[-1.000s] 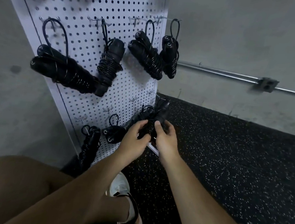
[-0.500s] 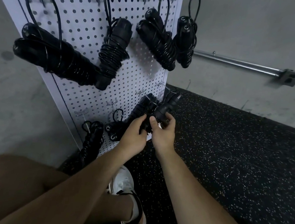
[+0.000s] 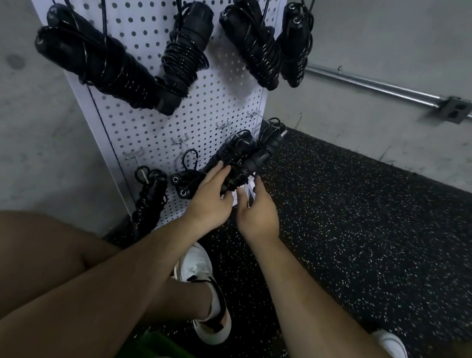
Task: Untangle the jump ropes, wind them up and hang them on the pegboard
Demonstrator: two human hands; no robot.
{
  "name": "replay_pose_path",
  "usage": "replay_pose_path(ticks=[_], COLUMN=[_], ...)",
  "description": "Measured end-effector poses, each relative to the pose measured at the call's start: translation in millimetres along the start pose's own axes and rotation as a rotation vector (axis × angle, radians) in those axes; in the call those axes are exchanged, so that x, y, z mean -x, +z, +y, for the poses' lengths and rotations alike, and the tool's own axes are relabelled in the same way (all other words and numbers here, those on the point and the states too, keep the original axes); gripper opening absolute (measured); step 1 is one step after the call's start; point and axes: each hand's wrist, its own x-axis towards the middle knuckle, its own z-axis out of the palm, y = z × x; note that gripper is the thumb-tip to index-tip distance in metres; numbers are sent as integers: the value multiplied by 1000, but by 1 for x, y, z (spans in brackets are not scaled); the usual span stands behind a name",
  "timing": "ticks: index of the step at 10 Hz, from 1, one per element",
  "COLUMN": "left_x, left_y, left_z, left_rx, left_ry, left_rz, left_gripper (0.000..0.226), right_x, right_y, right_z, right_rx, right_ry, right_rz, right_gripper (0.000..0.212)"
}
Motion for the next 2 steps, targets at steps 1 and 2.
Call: replay_pose_path(ticks=[1, 2], left_x=[9, 19], left_y=[0, -2], left_z=[3, 18], left_rx=[-49, -133], left_ry=[27, 89], left_rz=[14, 32], left_gripper=[58, 49], right_x=[13, 26], right_y=[-10, -28], right_z=[-3, -14], right_rx=[103, 262], right_ry=[-73, -170], right_rz=[11, 17], right_gripper=[53, 45])
